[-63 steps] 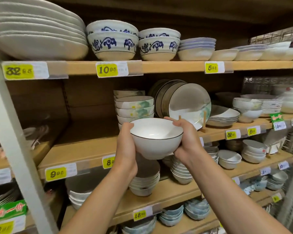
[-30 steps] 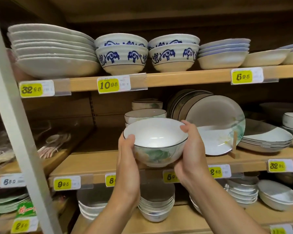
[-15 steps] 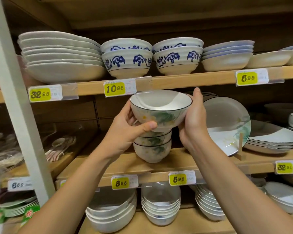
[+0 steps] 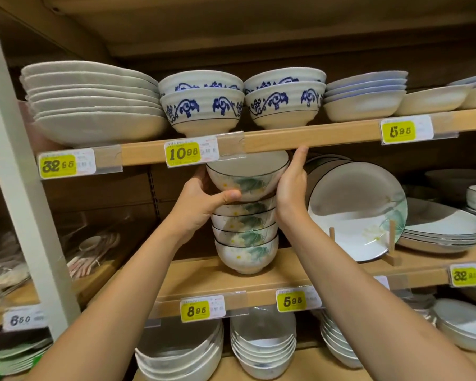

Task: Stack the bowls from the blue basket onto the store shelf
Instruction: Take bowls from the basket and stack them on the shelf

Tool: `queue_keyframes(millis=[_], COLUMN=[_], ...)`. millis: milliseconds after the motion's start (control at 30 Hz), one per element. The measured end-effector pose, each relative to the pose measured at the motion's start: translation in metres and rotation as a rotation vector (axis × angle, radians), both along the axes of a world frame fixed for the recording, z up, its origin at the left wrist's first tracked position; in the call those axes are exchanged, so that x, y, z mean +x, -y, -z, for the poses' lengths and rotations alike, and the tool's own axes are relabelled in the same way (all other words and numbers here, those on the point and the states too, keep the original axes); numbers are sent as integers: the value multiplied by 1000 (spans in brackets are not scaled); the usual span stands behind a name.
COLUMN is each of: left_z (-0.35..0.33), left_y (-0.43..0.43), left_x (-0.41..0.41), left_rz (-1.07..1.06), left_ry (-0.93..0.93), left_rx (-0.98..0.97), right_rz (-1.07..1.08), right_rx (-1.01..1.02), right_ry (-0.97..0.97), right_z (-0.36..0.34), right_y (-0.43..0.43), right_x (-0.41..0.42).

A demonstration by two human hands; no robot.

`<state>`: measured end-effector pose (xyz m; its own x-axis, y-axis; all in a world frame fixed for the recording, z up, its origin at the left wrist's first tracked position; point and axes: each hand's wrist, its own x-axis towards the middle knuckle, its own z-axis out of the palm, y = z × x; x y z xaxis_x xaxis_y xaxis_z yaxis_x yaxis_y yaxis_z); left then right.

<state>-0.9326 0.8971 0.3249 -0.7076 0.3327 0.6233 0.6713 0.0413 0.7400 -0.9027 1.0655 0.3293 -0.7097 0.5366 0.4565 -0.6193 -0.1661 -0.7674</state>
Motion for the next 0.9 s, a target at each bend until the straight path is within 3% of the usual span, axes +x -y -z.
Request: queue_keyframes(millis=[233,400,700,900], left_z=[7,10,24,30], left_y=[0,2,2,-2], left_x=[-14,-18,-22,-29], left_rz=[-63,-29,12,59], left_ry=[-76,-95,-22,121], left_rx=[-91,-104,-47,-5], right_rz=[-20,19,24,22], right_rx=[288,406,356,314], right_ry=[-117,-62,-20,275], right_z=[19,25,32,32], right_y=[-12,-16,-10,-11], right_x=[-7,-16,-23,-37])
